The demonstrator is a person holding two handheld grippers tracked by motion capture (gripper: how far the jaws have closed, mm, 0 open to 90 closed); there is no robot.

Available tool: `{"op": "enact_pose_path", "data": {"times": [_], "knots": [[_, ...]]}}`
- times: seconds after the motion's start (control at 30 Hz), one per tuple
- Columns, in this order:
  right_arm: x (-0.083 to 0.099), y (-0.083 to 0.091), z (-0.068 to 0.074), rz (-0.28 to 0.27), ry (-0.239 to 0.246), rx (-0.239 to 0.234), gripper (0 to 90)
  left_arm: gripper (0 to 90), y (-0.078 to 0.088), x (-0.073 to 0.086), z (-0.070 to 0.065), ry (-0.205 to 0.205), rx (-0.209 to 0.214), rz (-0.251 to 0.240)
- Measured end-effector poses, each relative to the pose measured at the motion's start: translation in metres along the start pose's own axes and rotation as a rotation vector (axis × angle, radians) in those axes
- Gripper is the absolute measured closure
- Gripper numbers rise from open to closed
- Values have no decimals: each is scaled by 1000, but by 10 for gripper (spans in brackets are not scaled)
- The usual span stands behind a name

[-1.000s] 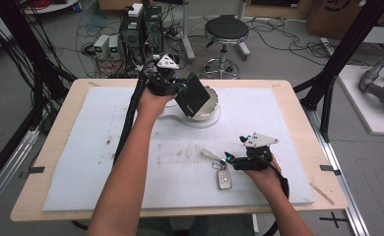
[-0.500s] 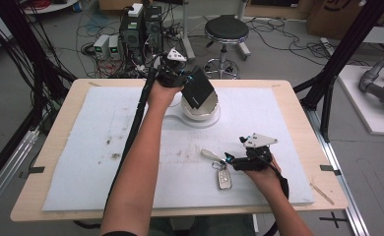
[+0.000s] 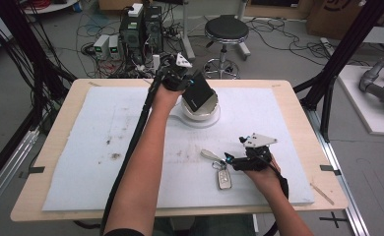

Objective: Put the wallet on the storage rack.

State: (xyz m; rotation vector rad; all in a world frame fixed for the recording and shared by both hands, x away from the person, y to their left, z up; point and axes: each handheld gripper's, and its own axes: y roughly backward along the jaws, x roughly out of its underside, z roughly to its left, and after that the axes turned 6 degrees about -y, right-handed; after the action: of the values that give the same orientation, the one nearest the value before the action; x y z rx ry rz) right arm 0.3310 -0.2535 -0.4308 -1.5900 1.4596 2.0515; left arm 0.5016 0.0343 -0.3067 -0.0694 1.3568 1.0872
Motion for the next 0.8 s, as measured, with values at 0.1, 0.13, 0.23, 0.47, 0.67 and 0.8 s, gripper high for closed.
{"op": "enact_pose_path", "data": {"times": [0.1,0.13,0.23,0.47,0.67,0.8], "knots": [[0,0,0,2,0,-1,188,817,-7,2,-6,-14,5,14],[0,0,0,0,1,0,188,817,-9,4,-8,-23,5,26],[0,0,0,-1,2,-1,188,810,-17,9,-15,-35,4,63],[0,1,0,0,-1,-2,188,488,-13,15,-13,65,-47,68],[0,-1,-2,1,-3,-6,188,380,8,16,-13,94,-31,19],[0,0,-3,-3,-11,-3,188,343,21,20,-15,140,16,10]]}}
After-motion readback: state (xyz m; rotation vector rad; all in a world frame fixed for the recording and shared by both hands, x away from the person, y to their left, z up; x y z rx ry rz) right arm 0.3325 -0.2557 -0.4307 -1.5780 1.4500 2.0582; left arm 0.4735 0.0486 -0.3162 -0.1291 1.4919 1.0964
